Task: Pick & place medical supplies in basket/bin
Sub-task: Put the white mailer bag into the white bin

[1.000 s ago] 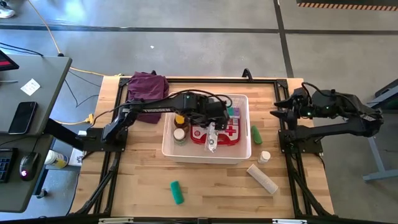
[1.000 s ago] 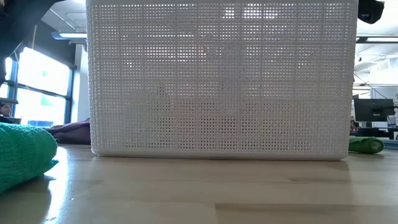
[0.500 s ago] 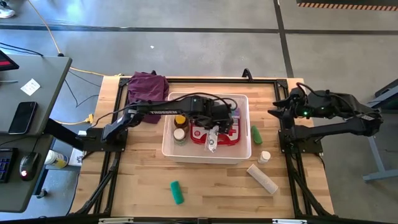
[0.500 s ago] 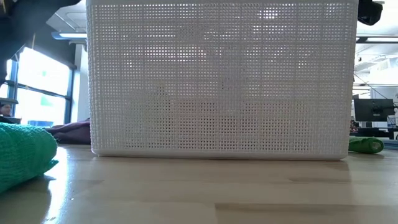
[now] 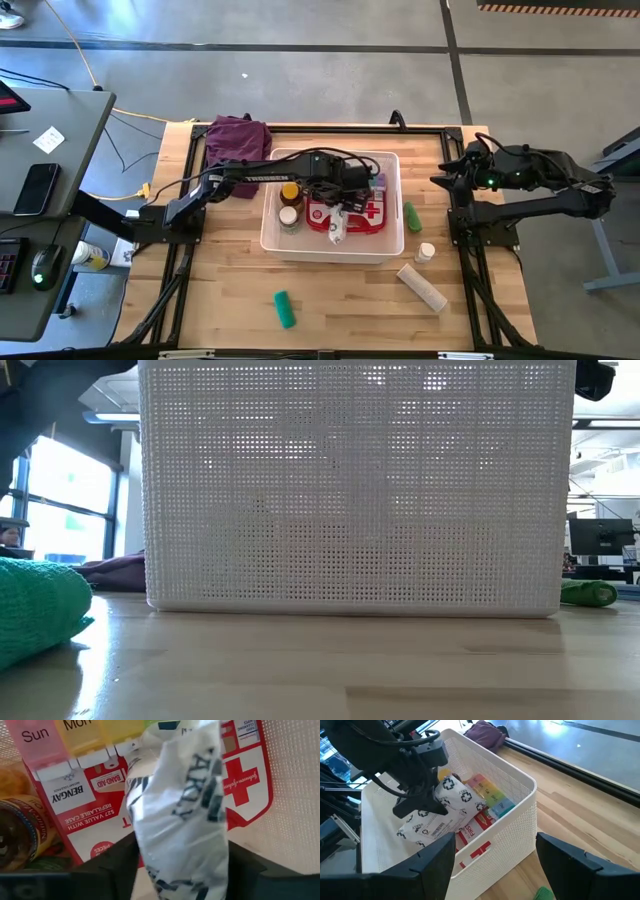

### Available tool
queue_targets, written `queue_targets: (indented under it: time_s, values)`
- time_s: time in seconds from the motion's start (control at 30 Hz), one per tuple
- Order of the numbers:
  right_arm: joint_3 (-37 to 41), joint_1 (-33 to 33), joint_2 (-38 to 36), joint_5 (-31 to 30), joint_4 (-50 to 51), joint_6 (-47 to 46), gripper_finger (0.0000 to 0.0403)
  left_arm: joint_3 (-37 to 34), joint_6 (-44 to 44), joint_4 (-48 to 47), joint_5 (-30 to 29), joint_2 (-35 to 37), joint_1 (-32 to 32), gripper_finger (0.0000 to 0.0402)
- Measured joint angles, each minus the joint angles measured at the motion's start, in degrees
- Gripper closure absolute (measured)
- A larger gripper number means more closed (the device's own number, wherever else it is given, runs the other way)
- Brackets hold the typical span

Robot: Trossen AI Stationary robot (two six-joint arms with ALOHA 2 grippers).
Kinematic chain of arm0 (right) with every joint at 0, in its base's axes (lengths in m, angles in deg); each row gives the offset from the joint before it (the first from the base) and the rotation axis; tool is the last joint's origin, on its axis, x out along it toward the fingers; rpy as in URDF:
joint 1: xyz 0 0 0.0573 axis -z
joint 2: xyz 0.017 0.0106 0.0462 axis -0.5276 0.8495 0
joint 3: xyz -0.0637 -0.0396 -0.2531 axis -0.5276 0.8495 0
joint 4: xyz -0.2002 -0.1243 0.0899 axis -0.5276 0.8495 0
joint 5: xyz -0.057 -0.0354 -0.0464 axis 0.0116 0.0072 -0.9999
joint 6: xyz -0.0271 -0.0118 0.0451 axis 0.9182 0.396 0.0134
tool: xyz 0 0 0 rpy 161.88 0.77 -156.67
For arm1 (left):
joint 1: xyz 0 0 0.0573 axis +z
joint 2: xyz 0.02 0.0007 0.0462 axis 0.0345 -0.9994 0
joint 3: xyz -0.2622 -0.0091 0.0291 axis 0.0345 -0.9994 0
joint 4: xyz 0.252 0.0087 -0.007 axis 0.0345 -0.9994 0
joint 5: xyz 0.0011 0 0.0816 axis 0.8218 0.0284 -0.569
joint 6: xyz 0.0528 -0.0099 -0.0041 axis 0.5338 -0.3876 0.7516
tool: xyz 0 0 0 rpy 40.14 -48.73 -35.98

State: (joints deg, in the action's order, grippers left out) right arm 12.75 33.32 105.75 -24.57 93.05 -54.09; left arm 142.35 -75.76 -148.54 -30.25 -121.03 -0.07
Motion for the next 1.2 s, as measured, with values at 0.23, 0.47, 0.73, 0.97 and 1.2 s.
queue_targets:
  time_s: [0.23, 0.47, 0.73, 0.97, 1.2]
  values:
    - [0.0, 0.0, 0.0, -0.06, 0.02, 0.38, 0.0137, 0.07, 1.6, 0.46, 0.83, 0.08, 0.0, 0.024]
    - [-0.02, 0.0, 0.0, -0.06, 0.03, 0.49, 0.0137, -0.02, 8.43, 2.93, 6.15, 2.05, 0.44, 0.0245]
    - [-0.02, 0.0, 0.0, 0.15, 0.15, 0.1, 0.0137, 0.0, 34.55, 6.55, 16.31, 3.5, 1.0, 0.0231]
    - [-0.02, 0.0, 0.0, -0.17, 0.2, -2.72, 0.0137, -0.07, 47.3, 9.73, 17.16, 2.64, 4.56, 0.0246]
    - [-0.02, 0.01, 0.0, -0.49, 0.2, -5.64, 0.0138, 0.04, 59.74, 17.05, 20.8, 2.75, 5.6, 0.0222]
